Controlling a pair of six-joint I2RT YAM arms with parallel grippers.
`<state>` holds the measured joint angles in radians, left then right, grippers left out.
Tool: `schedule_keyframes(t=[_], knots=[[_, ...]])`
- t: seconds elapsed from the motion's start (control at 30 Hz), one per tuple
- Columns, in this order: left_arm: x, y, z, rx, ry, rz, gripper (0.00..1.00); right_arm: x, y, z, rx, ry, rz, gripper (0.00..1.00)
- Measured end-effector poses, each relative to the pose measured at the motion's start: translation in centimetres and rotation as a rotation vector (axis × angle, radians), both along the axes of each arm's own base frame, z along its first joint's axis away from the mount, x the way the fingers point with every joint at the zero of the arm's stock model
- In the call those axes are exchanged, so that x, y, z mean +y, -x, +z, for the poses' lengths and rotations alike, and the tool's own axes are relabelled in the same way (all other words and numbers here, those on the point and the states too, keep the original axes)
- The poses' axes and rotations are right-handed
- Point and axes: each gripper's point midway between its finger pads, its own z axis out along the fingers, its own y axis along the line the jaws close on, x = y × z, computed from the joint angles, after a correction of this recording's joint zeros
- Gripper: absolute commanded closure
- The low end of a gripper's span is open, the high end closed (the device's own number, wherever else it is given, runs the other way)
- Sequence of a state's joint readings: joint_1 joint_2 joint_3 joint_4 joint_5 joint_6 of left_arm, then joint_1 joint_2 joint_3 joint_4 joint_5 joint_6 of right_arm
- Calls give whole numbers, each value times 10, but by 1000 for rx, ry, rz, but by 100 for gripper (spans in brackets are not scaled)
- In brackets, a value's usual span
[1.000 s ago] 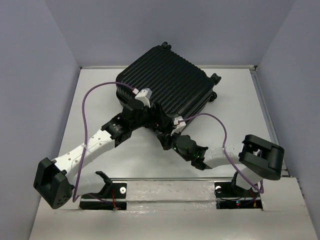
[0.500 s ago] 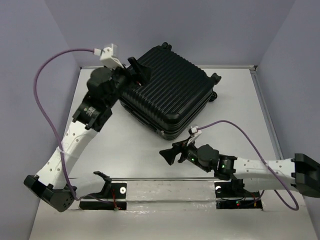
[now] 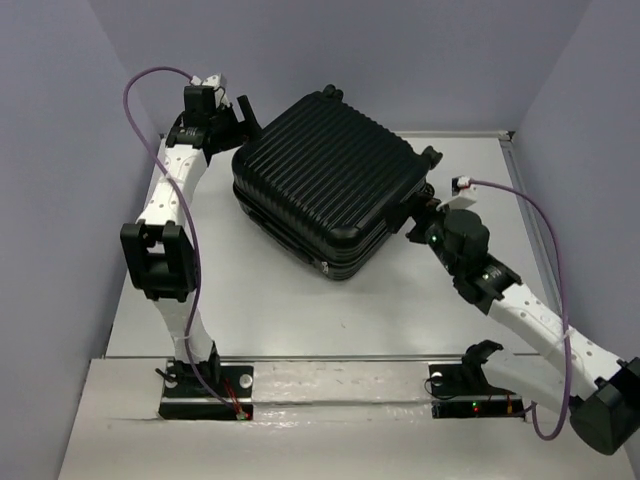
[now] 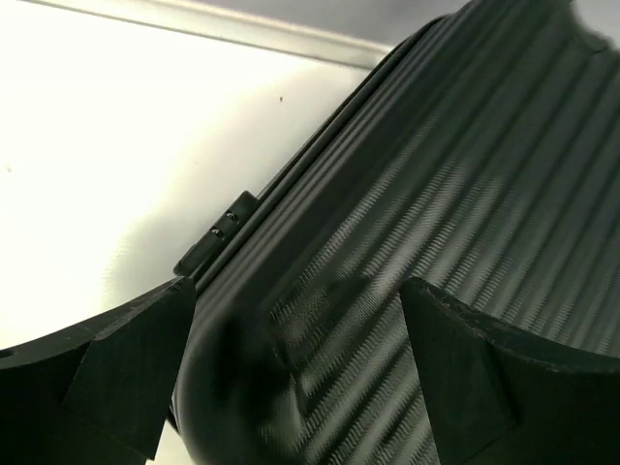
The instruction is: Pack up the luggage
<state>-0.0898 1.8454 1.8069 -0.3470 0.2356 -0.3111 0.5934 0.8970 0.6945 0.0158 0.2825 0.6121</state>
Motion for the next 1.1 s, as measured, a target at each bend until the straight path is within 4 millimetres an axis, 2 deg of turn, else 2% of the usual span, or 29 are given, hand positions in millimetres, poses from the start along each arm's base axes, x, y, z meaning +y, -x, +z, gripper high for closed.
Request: schedule_keyframes(t=[0.07, 0.13, 0.23, 0.33, 0.37, 0.4, 0.47, 0.53, 0.57, 0.63, 0.77, 0.87, 0.97, 1.0, 1.07, 1.1], knots=[[1, -11, -22, 61, 13, -39, 1, -5, -21, 7, 7, -7, -22, 0], [-3, -15, -29, 78, 25, -73, 1, -13, -38, -3, 44, -2, -44, 0], [-13, -21, -22, 69, 42, -132, 1, -24, -58, -33, 131, 1, -75, 0], [-21, -28, -13, 37, 54, -178, 1, -24, -77, -31, 132, -41, -73, 0], [-25, -27, -16, 41, 64, -198, 3, -23, -82, -30, 131, -45, -70, 3], [-27, -27, -19, 44, 68, -214, 9, -22, -86, -29, 128, -50, -62, 5], [-32, -30, -29, 34, 81, -244, 14, -16, -93, -30, 133, -54, -37, 17], [-31, -31, -42, 24, 101, -260, 19, -7, -99, -31, 141, -58, -1, 22], [-29, -32, -45, 6, 110, -262, 23, -3, -104, -29, 143, -61, 12, 29], [-23, -30, -46, -50, 120, -249, 25, -3, -114, -28, 145, -56, 15, 32], [-12, -8, -46, -103, 115, -192, 25, -3, -143, -23, 142, -44, 34, 33], [2, 24, -47, -113, 109, -122, 25, 3, -170, -18, 129, -29, 76, 26], [12, 75, -48, -98, 111, -67, 24, 15, -199, -13, 115, -24, 140, 16], [13, 101, -49, -89, 115, -53, 24, 21, -207, -13, 113, -26, 164, 8], [12, 133, -49, -74, 127, -49, 22, 36, -227, -6, 94, -37, 229, 1], [9, 156, -47, -63, 142, -54, 21, 42, -235, -6, 90, -42, 257, 0]])
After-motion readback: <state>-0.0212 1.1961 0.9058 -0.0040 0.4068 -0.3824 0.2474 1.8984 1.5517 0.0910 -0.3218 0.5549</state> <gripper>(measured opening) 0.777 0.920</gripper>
